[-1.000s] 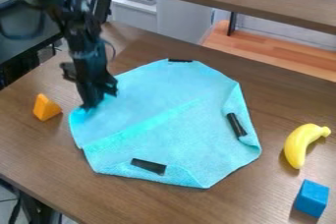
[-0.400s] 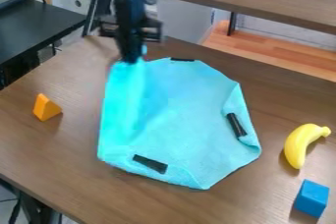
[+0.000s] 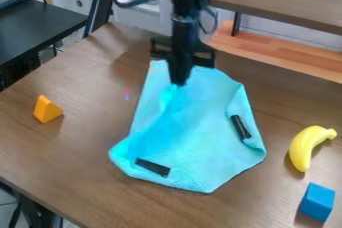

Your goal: Fold the cloth from left to right

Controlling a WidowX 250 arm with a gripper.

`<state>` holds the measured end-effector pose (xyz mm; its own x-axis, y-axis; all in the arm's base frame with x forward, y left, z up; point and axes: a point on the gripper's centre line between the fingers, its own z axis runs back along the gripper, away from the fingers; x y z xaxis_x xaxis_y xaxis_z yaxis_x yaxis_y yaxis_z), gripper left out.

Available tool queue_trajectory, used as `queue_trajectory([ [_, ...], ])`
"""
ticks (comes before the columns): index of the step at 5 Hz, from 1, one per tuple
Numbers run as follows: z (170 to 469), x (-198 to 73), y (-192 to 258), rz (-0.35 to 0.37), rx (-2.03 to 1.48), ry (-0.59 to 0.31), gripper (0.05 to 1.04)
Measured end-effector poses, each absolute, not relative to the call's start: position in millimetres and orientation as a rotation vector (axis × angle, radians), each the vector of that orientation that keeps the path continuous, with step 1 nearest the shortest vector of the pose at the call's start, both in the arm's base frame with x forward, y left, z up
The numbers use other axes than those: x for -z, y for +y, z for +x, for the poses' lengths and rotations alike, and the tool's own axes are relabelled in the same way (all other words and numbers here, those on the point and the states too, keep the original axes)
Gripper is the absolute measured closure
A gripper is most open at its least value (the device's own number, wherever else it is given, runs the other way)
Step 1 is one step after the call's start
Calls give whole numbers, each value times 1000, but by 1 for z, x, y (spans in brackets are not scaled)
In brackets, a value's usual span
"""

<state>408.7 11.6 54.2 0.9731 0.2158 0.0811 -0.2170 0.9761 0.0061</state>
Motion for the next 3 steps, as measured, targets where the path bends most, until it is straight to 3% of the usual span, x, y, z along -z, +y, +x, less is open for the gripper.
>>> queue_trajectory([
  [1, 421, -43, -16, 53, -215, -77, 1018],
  [3, 450, -51, -75, 66, -253, -82, 1002],
])
